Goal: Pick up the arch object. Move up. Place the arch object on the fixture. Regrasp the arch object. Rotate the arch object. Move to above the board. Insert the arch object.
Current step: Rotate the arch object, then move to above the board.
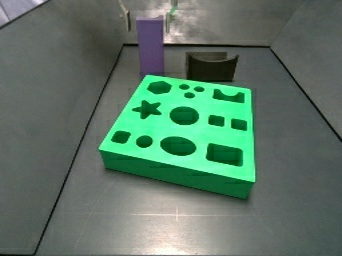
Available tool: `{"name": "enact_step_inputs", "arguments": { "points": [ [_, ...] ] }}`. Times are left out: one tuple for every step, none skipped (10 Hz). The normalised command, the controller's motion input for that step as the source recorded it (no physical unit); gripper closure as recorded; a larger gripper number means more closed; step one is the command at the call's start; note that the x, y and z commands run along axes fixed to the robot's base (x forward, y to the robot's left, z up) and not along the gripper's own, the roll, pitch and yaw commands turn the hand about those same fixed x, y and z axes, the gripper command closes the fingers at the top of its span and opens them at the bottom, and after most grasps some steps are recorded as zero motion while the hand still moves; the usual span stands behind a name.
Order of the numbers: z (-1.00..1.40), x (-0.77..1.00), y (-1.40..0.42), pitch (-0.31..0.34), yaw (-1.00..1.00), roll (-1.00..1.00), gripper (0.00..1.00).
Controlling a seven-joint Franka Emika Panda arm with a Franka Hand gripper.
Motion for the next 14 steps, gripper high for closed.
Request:
{"name": "enact_step_inputs", "arguments": {
  "points": [
    [-0.29, 0.03, 0.0, -0.017, 0.03, 0.14, 0.0],
    [0.0, 0.0, 0.0, -0.015, 0.03, 0.16, 1.0],
    [1.0, 0.03, 0.08, -0.203, -0.1, 0.0, 1.0],
    [1.0, 0.02, 0.07, -0.181, -0.1, -0.01, 1.0],
    [1.0, 0.01, 0.07, -0.146, -0.09, -0.03, 1.0],
    [1.0, 0.01, 0.06, -0.083, -0.06, -0.08, 1.0],
    [1.0, 0.0, 0.06, -0.047, -0.05, -0.12, 1.0],
    [1.0, 0.0, 0.05, -0.013, -0.04, -0.15, 1.0],
    [1.0, 0.0, 0.05, 0.001, -0.03, -0.15, 1.0],
    [1.0, 0.0, 0.05, 0.023, -0.03, -0.16, 1.0],
    [1.0, 0.0, 0.05, 0.033, -0.02, -0.15, 1.0],
    [1.0, 0.0, 0.04, 0.042, -0.02, -0.14, 1.0],
    [1.0, 0.0, 0.04, 0.039, -0.02, -0.15, 1.0],
    [1.0, -0.01, 0.04, 0.034, -0.03, -0.15, 1.0]
  ]
}}
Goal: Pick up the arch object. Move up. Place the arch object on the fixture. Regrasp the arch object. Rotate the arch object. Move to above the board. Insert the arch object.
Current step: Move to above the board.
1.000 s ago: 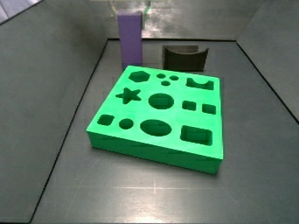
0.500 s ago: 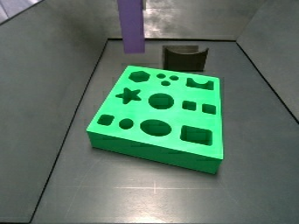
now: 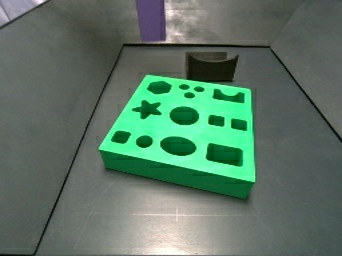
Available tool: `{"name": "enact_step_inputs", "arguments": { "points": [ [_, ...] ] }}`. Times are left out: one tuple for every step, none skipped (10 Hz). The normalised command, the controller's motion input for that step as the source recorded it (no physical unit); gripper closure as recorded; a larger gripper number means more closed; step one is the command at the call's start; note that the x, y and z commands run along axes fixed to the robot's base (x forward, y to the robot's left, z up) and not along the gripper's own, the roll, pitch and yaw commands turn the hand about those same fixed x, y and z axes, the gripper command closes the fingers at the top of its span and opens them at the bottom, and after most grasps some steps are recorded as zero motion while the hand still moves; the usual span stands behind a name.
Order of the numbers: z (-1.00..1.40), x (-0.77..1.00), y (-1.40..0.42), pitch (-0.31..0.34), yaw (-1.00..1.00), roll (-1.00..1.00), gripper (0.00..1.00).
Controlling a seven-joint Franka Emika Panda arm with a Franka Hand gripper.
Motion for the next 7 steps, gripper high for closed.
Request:
{"name": "enact_step_inputs", "arguments": {
  "points": [
    [1.0, -0.01, 0.04, 0.034, -0.03, -0.15, 1.0],
    [1.0, -0.01, 0.04, 0.039, -0.03, -0.14, 1.0],
    [0.87, 0.0, 0.03, 0.042, -0.03, -0.13, 1.0],
    [0.68, -0.01, 0.02, 0.041, -0.03, -0.14, 1.0],
    [0.59, -0.01, 0.02, 0.036, -0.03, -0.15, 1.0],
    [0.4, -0.01, 0.02, 0.029, -0.03, -0.15, 1.0],
    [0.26, -0.01, 0.01, 0.03, -0.03, -0.14, 1.0]
  ]
}}
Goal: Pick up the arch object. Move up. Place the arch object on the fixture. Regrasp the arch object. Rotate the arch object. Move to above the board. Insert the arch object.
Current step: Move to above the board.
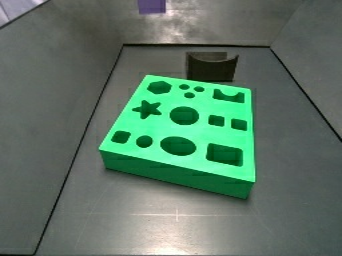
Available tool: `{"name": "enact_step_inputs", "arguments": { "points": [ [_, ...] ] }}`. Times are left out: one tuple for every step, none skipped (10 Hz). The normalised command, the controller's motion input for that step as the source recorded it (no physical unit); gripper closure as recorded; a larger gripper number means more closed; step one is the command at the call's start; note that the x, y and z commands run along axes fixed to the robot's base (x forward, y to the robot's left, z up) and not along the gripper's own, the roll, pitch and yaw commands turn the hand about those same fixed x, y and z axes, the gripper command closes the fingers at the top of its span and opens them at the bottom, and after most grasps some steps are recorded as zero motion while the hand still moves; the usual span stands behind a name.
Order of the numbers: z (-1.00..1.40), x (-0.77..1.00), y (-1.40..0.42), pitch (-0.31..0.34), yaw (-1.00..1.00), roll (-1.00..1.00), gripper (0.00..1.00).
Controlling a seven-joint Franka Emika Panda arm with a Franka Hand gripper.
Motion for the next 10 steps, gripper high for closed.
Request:
{"name": "enact_step_inputs", "arguments": {
  "points": [
    [0.15, 0.16, -1.0, 0.479, -0.1, 0.12, 1.0],
    [0.14, 0.16, -1.0, 0.457, -0.07, 0.16, 1.0],
    [0.15, 0.17, -1.0, 0.393, -0.01, 0.18, 1.0],
    [0.14, 0.18, -1.0, 0.314, -0.01, 0.11, 1.0],
    [0.14, 0.19, -1.0, 0.249, 0.0, 0.07, 1.0],
    [0.15, 0.2, -1.0, 0.198, 0.01, 0.05, 1.0],
    [0.15, 0.22, -1.0, 0.17, 0.01, 0.04, 1.0],
    [0.15, 0.24, -1.0, 0.152, 0.01, 0.02, 1.0],
    [0.15, 0.25, -1.0, 0.151, 0.01, 0.02, 1.0],
    [0.16, 0.28, -1.0, 0.152, 0.01, 0.02, 1.0]
  ]
}}
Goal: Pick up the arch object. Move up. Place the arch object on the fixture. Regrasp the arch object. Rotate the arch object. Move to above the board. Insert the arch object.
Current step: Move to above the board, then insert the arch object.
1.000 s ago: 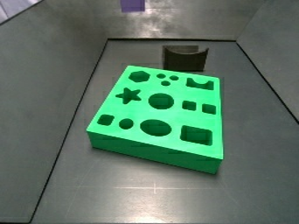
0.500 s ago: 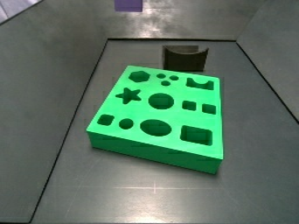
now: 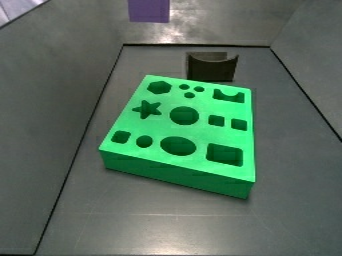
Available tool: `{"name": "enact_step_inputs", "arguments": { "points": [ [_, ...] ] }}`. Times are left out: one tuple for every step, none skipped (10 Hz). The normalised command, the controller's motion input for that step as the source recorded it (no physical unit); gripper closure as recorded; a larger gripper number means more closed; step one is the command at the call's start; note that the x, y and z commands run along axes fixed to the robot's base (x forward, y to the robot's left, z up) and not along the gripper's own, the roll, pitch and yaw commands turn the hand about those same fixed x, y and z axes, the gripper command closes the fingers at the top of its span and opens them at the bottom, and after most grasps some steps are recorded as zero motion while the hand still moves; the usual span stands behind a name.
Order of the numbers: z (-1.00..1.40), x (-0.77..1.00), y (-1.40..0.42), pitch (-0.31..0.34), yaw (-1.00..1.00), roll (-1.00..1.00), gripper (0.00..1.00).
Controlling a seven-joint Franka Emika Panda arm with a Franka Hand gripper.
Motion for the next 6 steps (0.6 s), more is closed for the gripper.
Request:
{"name": "enact_step_inputs", "arguments": {
  "points": [
    [0.16, 0.3, -1.0, 0.148, 0.01, 0.03, 1.0],
    [0.13, 0.29, -0.82, 0.16, 0.01, 0.06, 1.0],
    [0.08, 0.23, -0.48, 0.17, 0.01, 0.09, 1.0],
    [0.05, 0.19, -0.28, 0.173, 0.01, 0.1, 1.0],
    [0.04, 0.17, -0.21, 0.168, 0.01, 0.09, 1.0],
    [0.0, 0.0, 0.0, -0.024, 0.0, 0.0, 1.0]
  ]
}}
